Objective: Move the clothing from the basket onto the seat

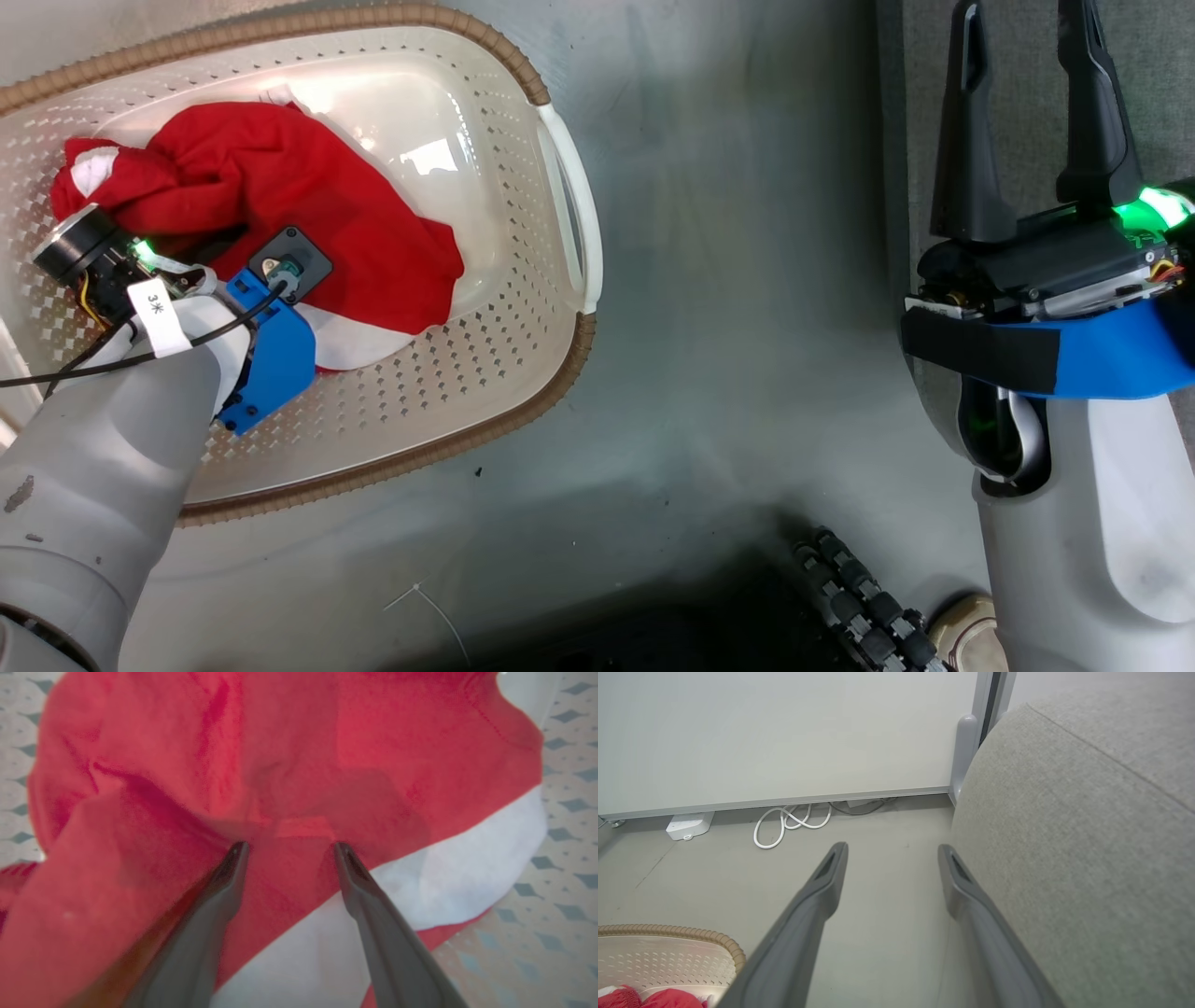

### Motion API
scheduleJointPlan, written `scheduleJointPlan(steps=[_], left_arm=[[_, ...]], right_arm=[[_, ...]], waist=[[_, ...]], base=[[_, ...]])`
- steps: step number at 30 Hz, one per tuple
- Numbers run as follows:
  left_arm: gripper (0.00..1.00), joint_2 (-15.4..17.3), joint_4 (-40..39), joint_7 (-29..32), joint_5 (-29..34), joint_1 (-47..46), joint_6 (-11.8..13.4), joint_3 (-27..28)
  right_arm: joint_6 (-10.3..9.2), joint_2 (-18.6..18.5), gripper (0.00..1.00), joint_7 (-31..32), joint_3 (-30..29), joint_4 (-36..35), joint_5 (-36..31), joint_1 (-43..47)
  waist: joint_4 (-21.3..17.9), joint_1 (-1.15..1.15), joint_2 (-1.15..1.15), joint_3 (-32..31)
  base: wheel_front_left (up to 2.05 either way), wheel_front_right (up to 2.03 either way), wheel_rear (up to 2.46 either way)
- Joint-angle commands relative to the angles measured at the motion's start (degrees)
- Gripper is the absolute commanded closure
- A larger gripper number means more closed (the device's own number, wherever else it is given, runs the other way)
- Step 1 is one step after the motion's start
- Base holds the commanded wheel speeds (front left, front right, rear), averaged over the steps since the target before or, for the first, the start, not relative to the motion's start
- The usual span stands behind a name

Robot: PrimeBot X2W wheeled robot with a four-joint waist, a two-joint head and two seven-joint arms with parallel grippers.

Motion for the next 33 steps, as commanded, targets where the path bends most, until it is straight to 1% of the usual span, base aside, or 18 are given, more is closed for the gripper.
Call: scheduleJointPlan(steps=[1,8,14,15,16,17,18,23,33], left_arm=[[0.00,0.41,0.23,0.28,-0.12,-0.70,0.08,-0.23],[0.00,1.07,0.38,1.63,-0.19,-0.80,0.77,-0.89],[0.00,0.89,0.50,2.75,-0.58,-1.08,1.11,-1.28],[0.16,0.72,0.51,3.11,-0.59,-1.16,1.21,-1.43],[0.52,0.53,0.51,3.49,-0.61,-1.14,1.24,-1.58],[0.80,0.28,0.51,3.95,-0.67,-1.12,1.20,-1.70],[1.00,0.08,0.51,4.26,-0.73,-1.13,1.34,-1.79],[1.00,-0.84,0.50,5.62,-0.93,-1.26,1.54,-2.27],[1.00,-4.53,0.33,6.12,-2.06,-0.68,2.76,-2.50]], right_arm=[[-0.05,0.10,0.00,-0.05,-0.09,-0.35,-0.14,-0.22],[-0.05,0.10,0.00,-0.05,-0.25,-0.96,-0.38,0.17],[-0.05,0.10,0.00,-0.05,-0.10,-1.17,-0.90,0.22],[-0.05,0.10,0.00,-0.05,-0.05,-1.15,-0.98,0.16],[-0.05,0.10,0.00,-0.05,-0.02,-1.14,-1.04,0.09],[-0.05,0.10,0.00,-0.04,-0.03,-1.10,-1.10,0.03],[-0.06,0.10,0.00,-0.04,-0.03,-1.03,-1.14,-0.01],[-0.06,0.10,0.00,-0.04,0.10,-0.71,-0.95,-0.11],[-0.05,0.10,0.00,-0.04,-0.45,0.09,-1.17,-0.53]], waist=[[-0.11,0.00,0.00,0.22],[-0.06,0.00,0.00,1.11],[0.04,0.00,0.00,1.44],[0.02,0.00,0.00,1.47],[-0.01,0.00,0.00,1.50],[-0.01,0.00,0.00,1.51],[-0.02,0.00,0.00,1.50],[-0.07,0.00,0.00,1.31],[0.87,0.00,0.00,-0.61]], base=[[0.00,0.00,0.00],[0.00,0.00,0.00],[0.00,0.00,0.00],[0.00,0.00,0.00],[0.00,0.00,0.00],[0.00,0.00,0.00],[0.00,0.00,0.00],[0.00,0.00,0.00],[0.00,0.00,0.00]])
